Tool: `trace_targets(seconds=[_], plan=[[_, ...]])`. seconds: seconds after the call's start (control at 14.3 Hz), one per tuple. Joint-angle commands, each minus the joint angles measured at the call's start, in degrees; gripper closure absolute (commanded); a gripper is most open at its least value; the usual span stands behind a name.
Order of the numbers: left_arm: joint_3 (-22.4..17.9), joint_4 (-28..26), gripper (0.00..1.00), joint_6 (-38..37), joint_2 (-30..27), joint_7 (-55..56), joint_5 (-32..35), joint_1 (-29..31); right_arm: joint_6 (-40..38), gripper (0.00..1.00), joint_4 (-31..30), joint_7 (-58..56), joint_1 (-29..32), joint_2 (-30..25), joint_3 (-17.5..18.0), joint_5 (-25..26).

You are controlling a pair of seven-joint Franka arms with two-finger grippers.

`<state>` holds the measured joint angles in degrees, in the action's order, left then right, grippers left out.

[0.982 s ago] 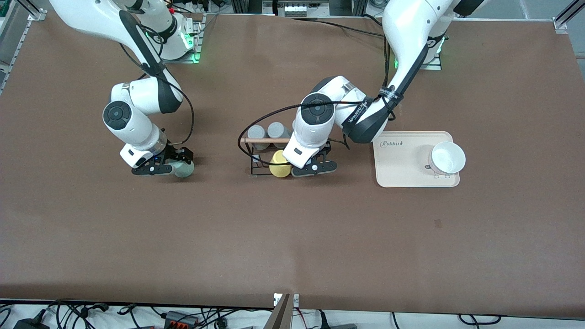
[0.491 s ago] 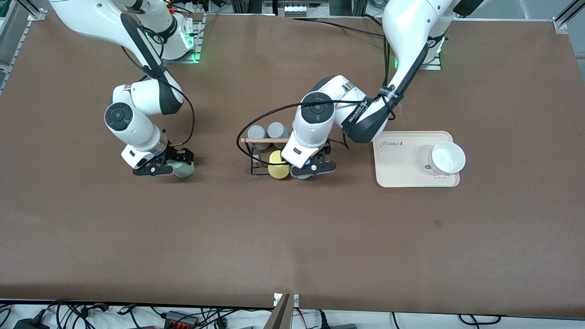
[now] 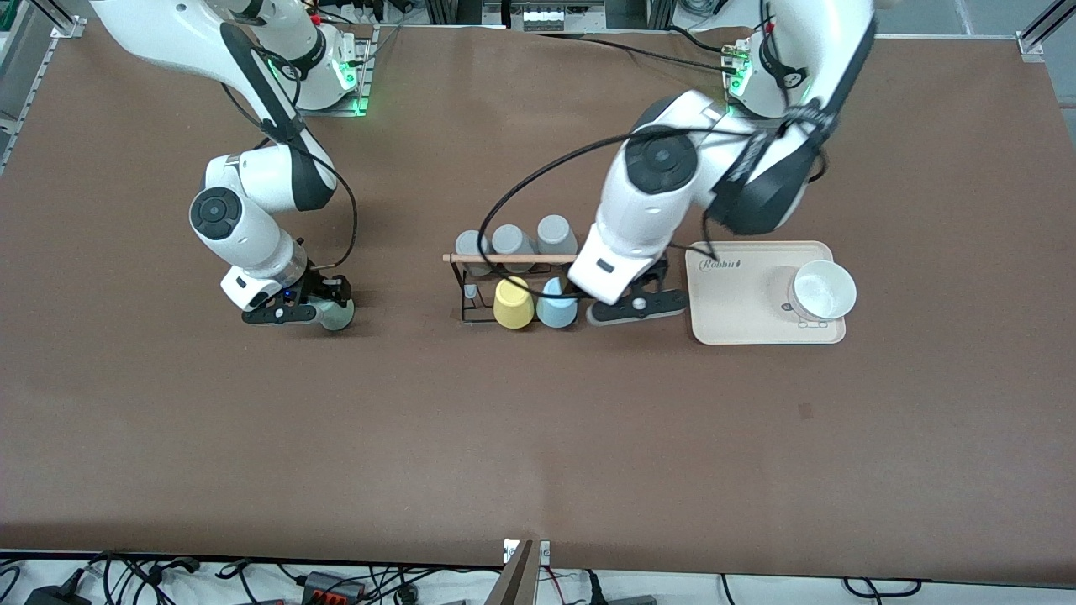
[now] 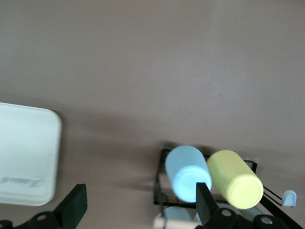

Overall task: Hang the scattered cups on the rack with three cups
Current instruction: 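Withdraw the left gripper while the right gripper carries the teal cup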

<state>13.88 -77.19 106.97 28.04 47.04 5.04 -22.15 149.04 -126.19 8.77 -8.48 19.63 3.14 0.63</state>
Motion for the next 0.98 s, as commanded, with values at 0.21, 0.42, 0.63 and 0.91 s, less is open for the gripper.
trace_targets(seconds=[0.21, 0.42, 0.63, 0.91], plan=[[0.27, -1.12, 0.0, -12.99, -9.82, -20.18, 1.11, 10.43, -19.46, 0.74, 10.32, 0.97, -0.4, -5.56, 0.03, -0.63], [-0.17, -1.21, 0.0, -19.32, -13.79, -29.8, 0.85, 16.85, -27.56, 0.74, 18.23, 6.76, -1.62, -5.56, 0.2, -0.28], [0.62, -1.38, 0.0, -23.82, -15.73, -29.99, 0.14, 20.74, -33.71, 0.74, 26.4, 12.04, -4.17, -5.13, 0.29, -0.54], [-10.04, -5.67, 0.0, -20.78, -19.76, -32.69, -7.21, 17.52, -37.6, 0.74, 36.34, 23.36, -9.87, -0.92, 0.2, -0.72]])
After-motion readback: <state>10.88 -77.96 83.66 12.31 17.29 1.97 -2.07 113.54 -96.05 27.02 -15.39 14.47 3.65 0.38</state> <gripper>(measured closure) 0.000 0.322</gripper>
